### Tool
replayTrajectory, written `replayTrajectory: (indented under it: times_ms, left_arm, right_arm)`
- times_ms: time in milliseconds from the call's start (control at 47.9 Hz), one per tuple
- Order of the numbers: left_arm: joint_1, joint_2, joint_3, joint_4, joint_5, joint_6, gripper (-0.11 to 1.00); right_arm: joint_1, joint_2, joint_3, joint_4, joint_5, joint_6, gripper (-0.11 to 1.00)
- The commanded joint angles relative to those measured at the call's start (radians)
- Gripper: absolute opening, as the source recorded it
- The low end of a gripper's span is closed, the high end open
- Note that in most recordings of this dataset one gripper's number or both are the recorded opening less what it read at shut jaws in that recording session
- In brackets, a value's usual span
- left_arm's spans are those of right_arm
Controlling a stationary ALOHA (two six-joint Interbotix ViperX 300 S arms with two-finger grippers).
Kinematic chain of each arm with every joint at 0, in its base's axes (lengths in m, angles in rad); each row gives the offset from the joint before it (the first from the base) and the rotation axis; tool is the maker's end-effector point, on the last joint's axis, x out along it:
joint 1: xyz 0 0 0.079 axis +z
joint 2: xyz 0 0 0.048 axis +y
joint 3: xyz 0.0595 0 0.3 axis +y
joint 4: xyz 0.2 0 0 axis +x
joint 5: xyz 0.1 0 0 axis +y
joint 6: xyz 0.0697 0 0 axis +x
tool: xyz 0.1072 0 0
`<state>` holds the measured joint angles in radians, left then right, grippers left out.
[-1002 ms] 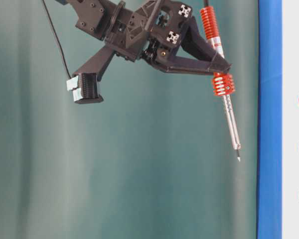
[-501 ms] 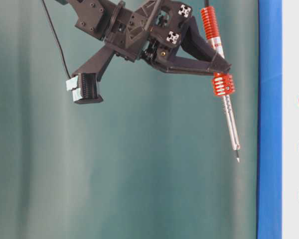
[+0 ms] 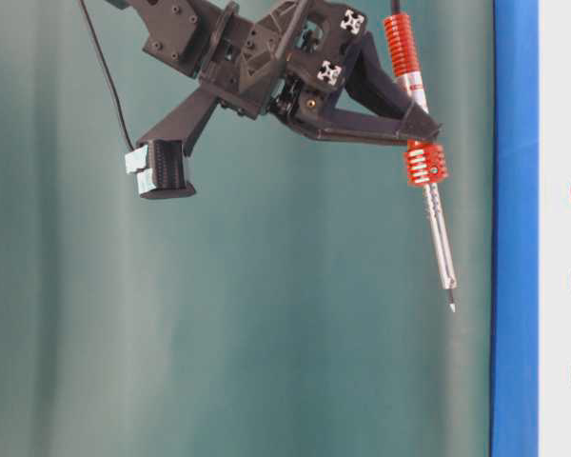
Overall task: Touch the tip of the soldering iron to the mark.
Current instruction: 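Lower the iron tip onto the leftmost red dot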
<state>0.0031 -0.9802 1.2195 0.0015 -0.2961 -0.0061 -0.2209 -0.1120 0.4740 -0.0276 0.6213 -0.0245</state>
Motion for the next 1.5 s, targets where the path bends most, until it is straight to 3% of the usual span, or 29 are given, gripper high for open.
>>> replayTrajectory:
  times_ms: [0, 250, 939, 1482]
  left_arm:
    - [0.002, 0.003, -0.009, 0.002, -0.005, 0.002, 0.00]
    - [0.000, 0.003, -0.009, 0.002, -0.005, 0.002, 0.00]
    - [0.002, 0.003, -0.009, 0.002, -0.003, 0.008, 0.00]
    - [0.000, 0.003, -0.009, 0.002, -0.005, 0.006, 0.00]
  right_arm:
    - [0.005, -0.011, -0.025, 0.000, -0.009, 0.002, 0.07]
    - [0.014, 0.011, -0.034, 0.000, -0.026, 0.006, 0.07]
    - [0.029, 0.239, -0.160, 0.000, -0.031, 0.002, 0.07]
    - [0.031, 0.276, -0.164, -0.003, -0.044, 0.002, 0.07]
